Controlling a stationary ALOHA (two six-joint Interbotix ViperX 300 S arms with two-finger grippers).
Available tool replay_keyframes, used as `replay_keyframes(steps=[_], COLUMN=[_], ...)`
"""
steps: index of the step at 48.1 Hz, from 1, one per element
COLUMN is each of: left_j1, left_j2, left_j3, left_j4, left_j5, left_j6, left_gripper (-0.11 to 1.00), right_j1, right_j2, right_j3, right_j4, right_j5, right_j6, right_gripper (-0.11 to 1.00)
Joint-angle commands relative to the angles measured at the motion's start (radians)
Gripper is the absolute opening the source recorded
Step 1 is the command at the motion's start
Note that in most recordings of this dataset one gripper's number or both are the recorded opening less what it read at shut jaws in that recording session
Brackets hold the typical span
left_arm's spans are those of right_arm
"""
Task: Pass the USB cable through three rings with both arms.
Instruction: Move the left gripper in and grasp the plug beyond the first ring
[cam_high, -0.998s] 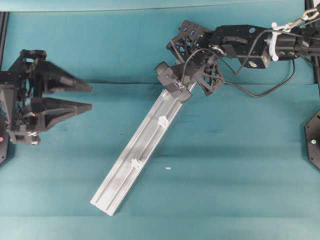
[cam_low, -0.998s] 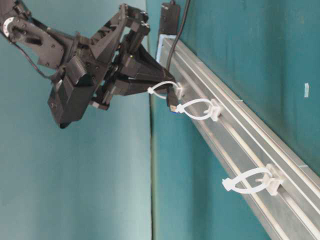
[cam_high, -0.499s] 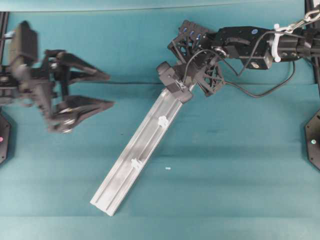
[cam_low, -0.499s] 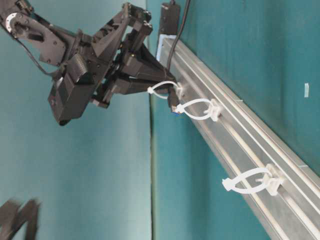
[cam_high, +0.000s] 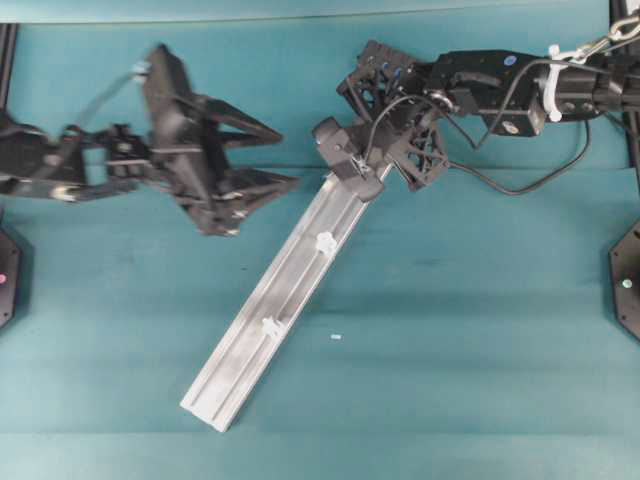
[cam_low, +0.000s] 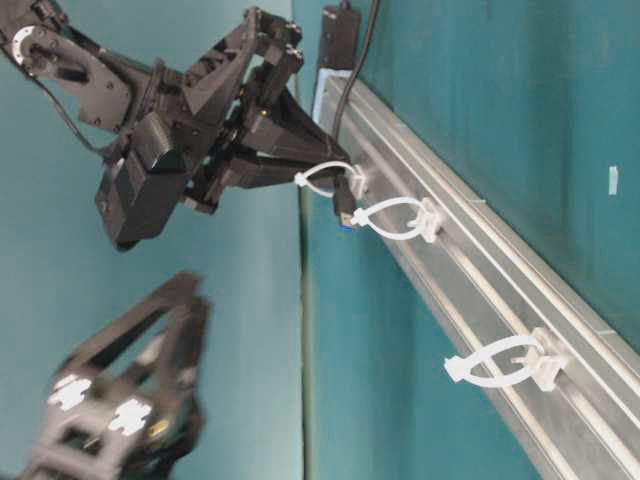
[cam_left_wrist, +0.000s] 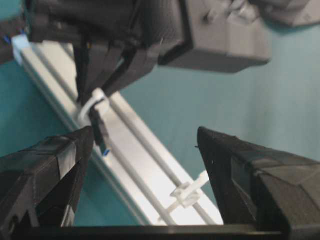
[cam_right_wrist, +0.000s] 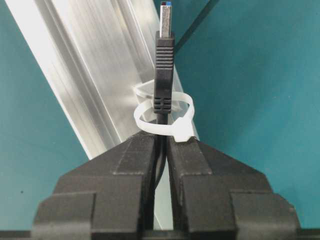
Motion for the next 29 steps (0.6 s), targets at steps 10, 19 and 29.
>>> replay_keyframes(steps=[10,19,29], left_j1=[0.006,0.017,0.017], left_j2=[0.209,0.287,0.354], left_j3=[-0.081,-0.129,-0.170], left_j4=[0.003,0.003,0.003], left_j5=[-0.091,-0.089,-0.083], left_j6=[0.018,0.018,0.009], left_gripper=[0.90,0.90,0.89], right_j1=[0.000,-0.003,-0.003], right_j2=[-0.002,-0.002,-0.002], right_j3=[-0.009,-0.009,-0.008], right_j4=[0.021,0.043,0.046], right_j5=[-0.011,-0.018,-0.018], right_j6=[0.011,0.009,0.012], right_gripper=[0.08,0.08,0.08])
